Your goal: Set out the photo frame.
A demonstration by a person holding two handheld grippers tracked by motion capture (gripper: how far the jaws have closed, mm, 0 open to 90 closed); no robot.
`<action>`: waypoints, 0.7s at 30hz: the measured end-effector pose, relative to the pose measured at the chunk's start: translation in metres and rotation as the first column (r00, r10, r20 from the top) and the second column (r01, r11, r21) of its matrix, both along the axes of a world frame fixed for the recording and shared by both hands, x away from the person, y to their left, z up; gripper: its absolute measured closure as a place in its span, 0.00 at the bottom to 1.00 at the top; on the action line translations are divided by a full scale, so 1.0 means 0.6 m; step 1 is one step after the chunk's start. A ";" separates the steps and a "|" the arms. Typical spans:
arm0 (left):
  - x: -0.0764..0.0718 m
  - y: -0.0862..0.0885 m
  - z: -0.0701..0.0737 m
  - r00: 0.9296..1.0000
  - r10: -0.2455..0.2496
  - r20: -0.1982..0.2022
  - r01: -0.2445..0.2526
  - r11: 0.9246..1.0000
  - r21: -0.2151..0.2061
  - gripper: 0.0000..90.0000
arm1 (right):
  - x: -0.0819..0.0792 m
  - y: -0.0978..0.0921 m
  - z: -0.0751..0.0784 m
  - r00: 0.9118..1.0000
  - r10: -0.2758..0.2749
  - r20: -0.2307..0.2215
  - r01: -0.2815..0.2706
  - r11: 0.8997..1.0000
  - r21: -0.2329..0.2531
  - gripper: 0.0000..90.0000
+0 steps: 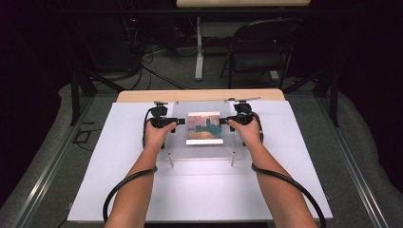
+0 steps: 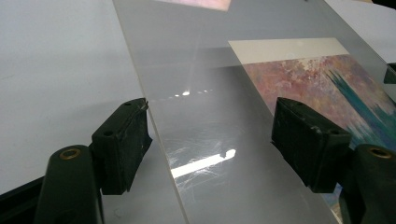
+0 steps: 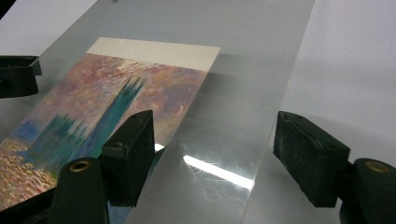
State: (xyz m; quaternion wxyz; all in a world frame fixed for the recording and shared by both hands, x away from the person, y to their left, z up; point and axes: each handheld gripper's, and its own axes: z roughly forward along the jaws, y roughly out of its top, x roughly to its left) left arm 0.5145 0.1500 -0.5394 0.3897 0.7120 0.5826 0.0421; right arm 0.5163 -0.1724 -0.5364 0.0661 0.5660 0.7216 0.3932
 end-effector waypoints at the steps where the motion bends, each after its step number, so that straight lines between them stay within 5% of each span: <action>1: 0.000 0.001 -0.001 1.000 0.003 -0.006 -0.003 1.000 -0.007 0.30 | 0.000 0.000 0.000 1.000 -0.002 -0.003 0.002 1.000 0.003 0.32; 11: 0.002 0.002 -0.005 0.999 0.001 -0.037 -0.003 0.999 -0.047 0.28 | 0.003 0.000 -0.005 0.999 -0.010 -0.047 0.012 0.999 0.049 0.29; 21: 0.003 -0.002 -0.005 0.999 0.009 -0.050 -0.011 0.999 -0.049 0.27 | 0.004 0.003 -0.006 0.999 -0.007 -0.049 0.009 0.999 0.044 0.27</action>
